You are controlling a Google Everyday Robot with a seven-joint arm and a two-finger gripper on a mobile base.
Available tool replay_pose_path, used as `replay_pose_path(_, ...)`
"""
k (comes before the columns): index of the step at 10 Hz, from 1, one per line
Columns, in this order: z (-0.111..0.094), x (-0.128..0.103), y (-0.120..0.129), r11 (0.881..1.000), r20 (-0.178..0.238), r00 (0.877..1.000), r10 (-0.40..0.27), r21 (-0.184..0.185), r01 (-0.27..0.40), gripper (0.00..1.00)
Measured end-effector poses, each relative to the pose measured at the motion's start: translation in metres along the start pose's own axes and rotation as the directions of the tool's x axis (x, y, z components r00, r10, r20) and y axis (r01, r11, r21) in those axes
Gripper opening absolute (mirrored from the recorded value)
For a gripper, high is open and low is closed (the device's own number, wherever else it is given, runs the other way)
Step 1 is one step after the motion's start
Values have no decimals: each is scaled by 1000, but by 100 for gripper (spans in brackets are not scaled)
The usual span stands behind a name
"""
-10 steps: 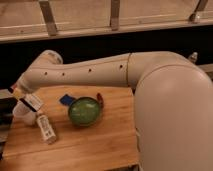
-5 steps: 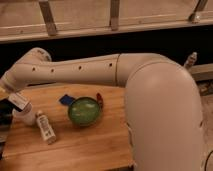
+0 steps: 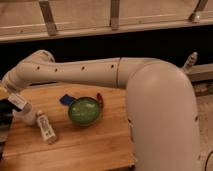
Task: Place the eraser in the ceramic cup
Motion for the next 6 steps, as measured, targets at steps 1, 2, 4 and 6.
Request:
replay_pose_path(1,-1,1,1,1000,6,1000,0,5,0,0)
replay_pose_path(2,-4,6,2,999,22,1000,16,27,-17,0)
replay_pose_path(4,-10,25,1,998,41,999,27,55,-29,0)
replay_pose_path(6,-8,28,-4,998,70,997,24,57,-28,0)
